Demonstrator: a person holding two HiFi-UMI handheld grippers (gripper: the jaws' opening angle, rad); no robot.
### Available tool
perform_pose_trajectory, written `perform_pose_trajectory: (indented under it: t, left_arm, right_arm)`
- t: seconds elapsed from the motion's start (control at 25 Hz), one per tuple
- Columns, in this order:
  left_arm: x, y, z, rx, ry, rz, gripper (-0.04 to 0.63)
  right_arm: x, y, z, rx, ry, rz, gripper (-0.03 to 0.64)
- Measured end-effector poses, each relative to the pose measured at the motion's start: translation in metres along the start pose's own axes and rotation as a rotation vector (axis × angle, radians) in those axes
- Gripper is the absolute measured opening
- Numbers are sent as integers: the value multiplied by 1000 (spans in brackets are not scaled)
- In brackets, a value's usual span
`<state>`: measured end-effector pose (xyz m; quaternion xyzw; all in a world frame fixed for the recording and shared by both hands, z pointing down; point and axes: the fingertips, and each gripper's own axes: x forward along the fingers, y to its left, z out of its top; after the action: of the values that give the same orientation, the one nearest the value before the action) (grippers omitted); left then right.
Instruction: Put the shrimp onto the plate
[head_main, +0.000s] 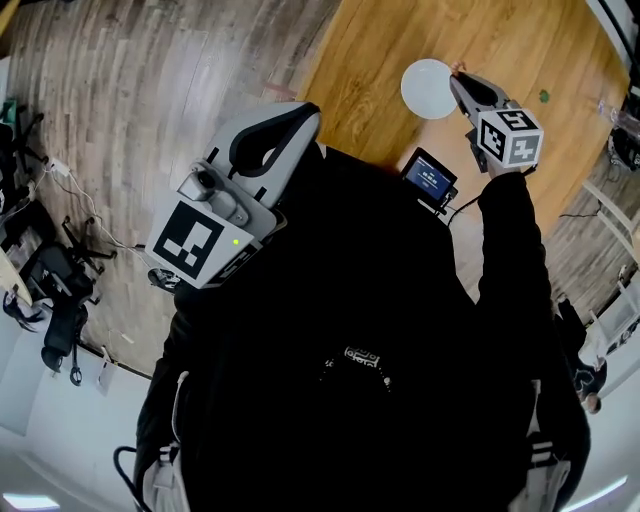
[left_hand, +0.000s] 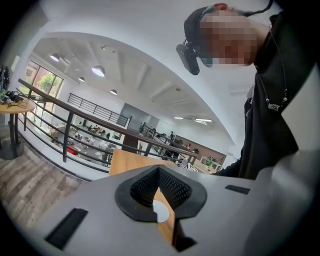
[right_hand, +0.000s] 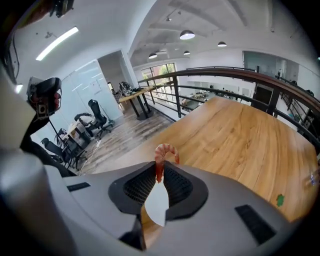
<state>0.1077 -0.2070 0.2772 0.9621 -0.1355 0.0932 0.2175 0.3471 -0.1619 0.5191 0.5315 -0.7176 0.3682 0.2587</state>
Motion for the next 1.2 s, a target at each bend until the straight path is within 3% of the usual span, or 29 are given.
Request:
perform_pose_trajectory:
  t: [0.52,0.8,0.92,1.04,1.2]
  left_arm:
    - [-23,8,-11,-54,-6,111,5]
    - [-24,10,-25,-77,-11,151,5]
    - [-33,0,-33,-97,34,159,5]
    - [-34,-7,-36,-99,65,167,5]
    - [-40,-2,-37,-94,45,174,5]
  right_arm:
    - [58,-22,-99,-44,283,-12,63]
    - [78,-31,-121,-87,340,-18,64]
    - [75,-28,-125,-102,357,-28,64]
    - [76,-34,-122,-129,360,-35,64]
    - [83,-37,-114,-147,354,-65,64]
